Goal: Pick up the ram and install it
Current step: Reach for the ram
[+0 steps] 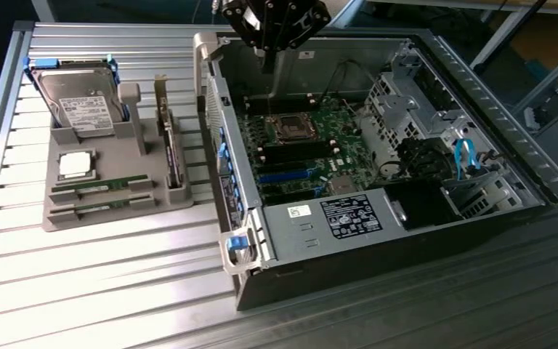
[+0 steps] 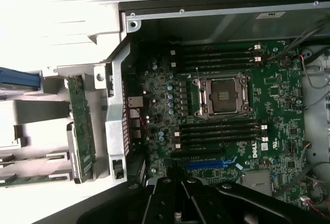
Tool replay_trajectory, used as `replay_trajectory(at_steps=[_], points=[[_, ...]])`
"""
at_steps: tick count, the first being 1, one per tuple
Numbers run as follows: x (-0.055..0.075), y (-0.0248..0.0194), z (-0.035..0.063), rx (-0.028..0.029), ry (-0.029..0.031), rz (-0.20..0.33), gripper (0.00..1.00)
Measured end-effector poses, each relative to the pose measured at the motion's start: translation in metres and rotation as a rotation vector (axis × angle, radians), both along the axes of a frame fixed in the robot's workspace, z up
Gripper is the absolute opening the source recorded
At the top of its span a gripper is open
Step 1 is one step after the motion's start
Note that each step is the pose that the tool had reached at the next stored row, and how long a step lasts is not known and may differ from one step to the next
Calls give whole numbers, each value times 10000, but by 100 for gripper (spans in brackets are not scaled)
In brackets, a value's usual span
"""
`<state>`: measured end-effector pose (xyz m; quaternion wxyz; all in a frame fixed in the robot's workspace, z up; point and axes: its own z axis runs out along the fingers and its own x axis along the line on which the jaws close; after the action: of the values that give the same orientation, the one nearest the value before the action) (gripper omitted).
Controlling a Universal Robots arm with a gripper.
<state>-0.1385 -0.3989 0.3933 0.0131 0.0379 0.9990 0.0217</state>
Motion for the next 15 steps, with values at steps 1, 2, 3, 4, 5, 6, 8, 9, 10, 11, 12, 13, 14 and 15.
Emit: replay_trajectory(at_steps=[1, 2, 3, 4, 5, 6, 8, 9, 10, 11, 12, 13, 14, 15], points=[[-12, 0, 0, 0, 0, 0, 10], [-29, 0, 0, -1, 0, 0, 10], [-46, 0, 0, 0, 0, 1, 10], [-63, 0, 0, 0, 0, 1, 10], [-76, 0, 0, 0, 0, 1, 10], [-97, 0, 0, 0, 0, 0, 10], [-143, 0, 0, 0, 0, 0, 10], [-161, 0, 0, 1, -1, 0, 10], [-177, 0, 0, 0, -1, 0, 10], [-194, 0, 0, 0, 0, 1, 10], [-210, 0, 0, 0, 0, 1, 10], [-233, 0, 0, 0, -1, 1, 10], [-250, 0, 0, 0, 0, 1, 10], [-268, 0, 0, 0, 0, 0, 10]])
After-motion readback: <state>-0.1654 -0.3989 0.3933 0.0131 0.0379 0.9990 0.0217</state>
